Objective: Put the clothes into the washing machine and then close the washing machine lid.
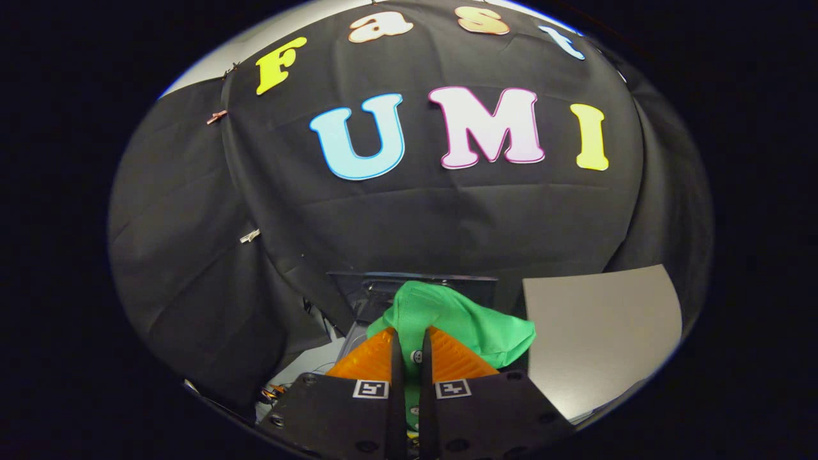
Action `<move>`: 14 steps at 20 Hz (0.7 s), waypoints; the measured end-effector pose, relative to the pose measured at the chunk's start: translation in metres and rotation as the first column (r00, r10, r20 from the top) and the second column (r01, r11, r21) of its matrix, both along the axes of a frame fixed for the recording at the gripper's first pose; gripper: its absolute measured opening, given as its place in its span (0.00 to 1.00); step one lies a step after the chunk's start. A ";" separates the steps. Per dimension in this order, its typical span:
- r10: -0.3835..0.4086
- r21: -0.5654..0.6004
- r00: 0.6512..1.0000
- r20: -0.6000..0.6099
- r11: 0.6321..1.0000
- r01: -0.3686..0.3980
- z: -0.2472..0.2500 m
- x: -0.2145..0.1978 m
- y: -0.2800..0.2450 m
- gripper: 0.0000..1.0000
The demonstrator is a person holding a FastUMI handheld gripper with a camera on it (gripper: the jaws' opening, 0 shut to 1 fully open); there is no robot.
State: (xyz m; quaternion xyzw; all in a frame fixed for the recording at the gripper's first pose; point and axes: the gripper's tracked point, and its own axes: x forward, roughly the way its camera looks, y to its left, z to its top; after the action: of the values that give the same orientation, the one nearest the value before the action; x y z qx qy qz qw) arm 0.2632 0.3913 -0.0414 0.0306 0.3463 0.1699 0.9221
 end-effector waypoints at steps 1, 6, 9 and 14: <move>0.007 -0.008 1.000 -0.009 1.000 -0.007 -0.010 0.000 0.008 0.12; 0.030 -0.004 0.997 -0.071 1.000 -0.031 -0.069 -0.001 0.042 0.12; 0.034 -0.044 0.994 -0.103 0.998 -0.039 -0.114 0.002 0.050 0.12; 0.007 -0.120 0.989 -0.145 0.992 -0.024 -0.184 0.010 0.046 0.12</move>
State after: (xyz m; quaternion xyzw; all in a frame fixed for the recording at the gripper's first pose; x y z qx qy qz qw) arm 0.2728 0.4373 -0.2250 -0.0160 0.4219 0.1530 0.8935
